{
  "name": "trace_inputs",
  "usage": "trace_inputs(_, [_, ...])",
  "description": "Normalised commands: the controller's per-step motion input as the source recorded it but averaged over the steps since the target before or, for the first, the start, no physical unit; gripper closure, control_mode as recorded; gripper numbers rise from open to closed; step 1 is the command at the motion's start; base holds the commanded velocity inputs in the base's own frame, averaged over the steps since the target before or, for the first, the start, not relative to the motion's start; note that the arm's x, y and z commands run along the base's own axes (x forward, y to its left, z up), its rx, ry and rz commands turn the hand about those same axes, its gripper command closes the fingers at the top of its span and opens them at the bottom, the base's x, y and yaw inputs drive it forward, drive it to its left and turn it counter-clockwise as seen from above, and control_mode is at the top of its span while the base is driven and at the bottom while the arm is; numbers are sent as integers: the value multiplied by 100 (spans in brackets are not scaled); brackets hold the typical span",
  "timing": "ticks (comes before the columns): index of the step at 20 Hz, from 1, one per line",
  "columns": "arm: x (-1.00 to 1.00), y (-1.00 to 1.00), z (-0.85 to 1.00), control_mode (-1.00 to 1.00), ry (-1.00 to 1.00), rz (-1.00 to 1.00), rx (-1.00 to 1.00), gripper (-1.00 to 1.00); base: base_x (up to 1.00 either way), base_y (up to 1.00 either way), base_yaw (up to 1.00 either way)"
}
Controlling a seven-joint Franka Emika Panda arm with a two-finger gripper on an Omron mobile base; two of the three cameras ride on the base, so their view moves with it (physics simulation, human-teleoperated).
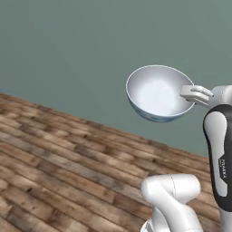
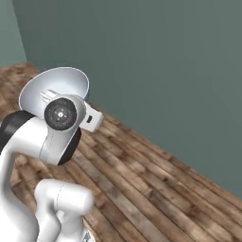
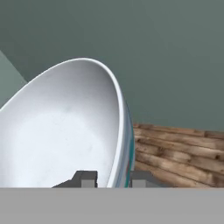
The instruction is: Take the smaller bowl and place it next to the appetizer plate on the dining counter , and place the larger bowl next to the plate with cooked food.
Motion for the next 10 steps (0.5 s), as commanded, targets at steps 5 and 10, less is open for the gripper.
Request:
trace_inputs(5, [0,0,0,100,0,0,0,100,100,0,40])
trace_inputs(10, [0,0,0,100,0,0,0,100,100,0,41])
